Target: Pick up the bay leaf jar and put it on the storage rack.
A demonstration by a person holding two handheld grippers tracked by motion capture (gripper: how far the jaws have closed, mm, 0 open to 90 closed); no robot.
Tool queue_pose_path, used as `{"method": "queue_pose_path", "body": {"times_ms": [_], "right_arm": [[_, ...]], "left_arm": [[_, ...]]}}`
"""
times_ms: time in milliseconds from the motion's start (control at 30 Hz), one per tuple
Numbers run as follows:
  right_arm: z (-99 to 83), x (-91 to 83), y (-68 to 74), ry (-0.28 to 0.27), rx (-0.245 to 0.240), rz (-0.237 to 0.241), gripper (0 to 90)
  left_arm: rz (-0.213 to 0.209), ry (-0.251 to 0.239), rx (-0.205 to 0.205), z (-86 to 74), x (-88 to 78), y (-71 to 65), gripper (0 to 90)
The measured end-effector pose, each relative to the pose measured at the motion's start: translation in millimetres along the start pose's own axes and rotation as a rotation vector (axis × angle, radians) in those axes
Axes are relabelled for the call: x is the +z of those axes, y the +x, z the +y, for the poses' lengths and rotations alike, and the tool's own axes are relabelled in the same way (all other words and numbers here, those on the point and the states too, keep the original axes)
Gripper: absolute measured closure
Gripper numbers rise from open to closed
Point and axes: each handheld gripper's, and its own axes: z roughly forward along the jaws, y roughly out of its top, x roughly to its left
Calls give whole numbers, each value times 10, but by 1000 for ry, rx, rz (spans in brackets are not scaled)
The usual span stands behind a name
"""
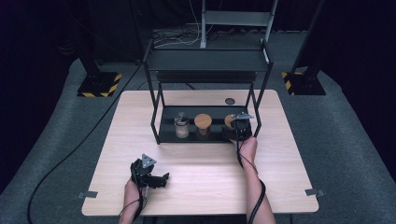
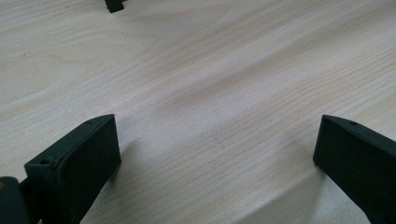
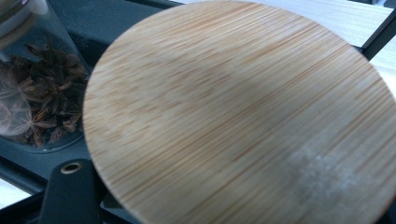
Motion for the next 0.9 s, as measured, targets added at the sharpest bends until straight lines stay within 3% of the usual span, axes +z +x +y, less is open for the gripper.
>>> {"method": "queue_pose_path", "body": {"times_ms": [900], "right_arm": [[8,1,16,7,8,-6,250]], "left_arm": [[0,-1,0,0,1,0,1]]}}
